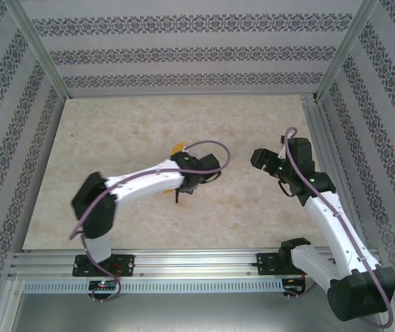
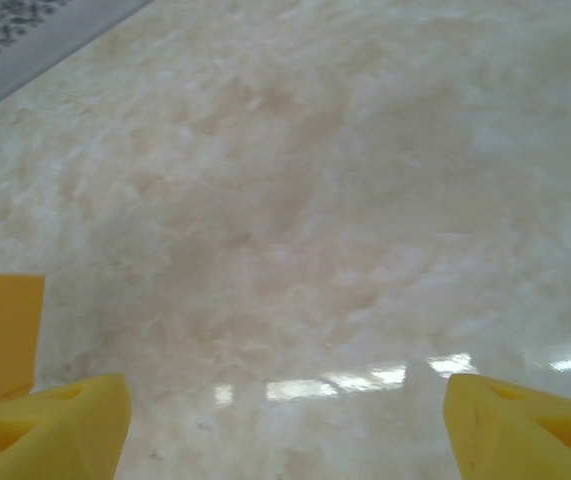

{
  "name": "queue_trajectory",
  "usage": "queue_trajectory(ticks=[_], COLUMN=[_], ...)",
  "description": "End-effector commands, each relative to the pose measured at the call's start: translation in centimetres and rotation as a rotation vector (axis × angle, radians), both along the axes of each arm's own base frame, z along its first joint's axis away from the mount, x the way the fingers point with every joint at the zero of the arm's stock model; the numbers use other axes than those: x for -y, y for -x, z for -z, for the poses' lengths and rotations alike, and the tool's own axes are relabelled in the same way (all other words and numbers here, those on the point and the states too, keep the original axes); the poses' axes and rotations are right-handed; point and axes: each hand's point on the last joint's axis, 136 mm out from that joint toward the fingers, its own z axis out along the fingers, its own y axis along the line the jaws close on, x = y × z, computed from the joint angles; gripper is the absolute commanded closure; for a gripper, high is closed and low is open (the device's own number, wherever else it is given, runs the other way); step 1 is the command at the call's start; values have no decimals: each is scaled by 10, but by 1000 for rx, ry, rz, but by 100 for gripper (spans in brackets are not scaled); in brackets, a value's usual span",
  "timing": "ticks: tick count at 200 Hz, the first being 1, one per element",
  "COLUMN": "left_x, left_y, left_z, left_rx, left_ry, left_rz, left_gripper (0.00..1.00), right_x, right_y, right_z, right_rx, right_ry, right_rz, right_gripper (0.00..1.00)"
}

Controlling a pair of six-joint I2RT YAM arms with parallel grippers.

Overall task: Fold a paper plane with a square sheet of paper (fold left side to right side)
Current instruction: Turn over the paper at the center of the table.

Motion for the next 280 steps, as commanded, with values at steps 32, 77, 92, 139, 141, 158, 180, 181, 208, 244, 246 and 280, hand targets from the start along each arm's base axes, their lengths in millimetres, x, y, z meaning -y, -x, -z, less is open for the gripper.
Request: queue_trajectory(ticks=[32, 77, 92, 139, 141, 158, 180, 181, 208, 244, 246, 280], left_x=[-1, 53, 68, 117, 119, 136, 148, 149, 121, 59, 54, 14], left_y=[2, 1, 2, 6, 6, 6, 0, 0, -17, -37, -36, -36], left_z=[7, 47, 59, 67, 66, 53, 22, 20, -22, -43, -39, -34], left_rx=[-46, -174, -214, -295, -295, -316, -301, -299, -206, -96, -96, -35], left_ry=[-350, -207, -166, 81, 96, 260, 526, 536, 710, 943, 946, 1125], left_rz=[51, 106, 117, 165, 166, 179, 183, 183, 145, 9, -4, -126], left_gripper=[97, 88, 85, 60, 58, 51, 44, 44, 37, 30, 29, 21], right_x=[27, 38, 40, 48, 48, 43, 27, 26, -1, -68, -70, -147], right_y=[20, 31, 33, 40, 40, 40, 36, 35, 24, 12, 11, -3], right_z=[9, 18, 18, 20, 20, 22, 24, 24, 25, 35, 35, 49], right_rx=[-20, -42, -43, -65, -66, -79, -76, -75, -60, -112, -114, -131], right_ry=[6, 25, 27, 47, 46, 13, -71, -76, -235, -259, -258, -271], right_rz=[69, 94, 98, 115, 115, 107, 55, 51, -21, -197, -200, -329], right_gripper=[16, 14, 14, 13, 13, 14, 14, 15, 19, 23, 23, 26])
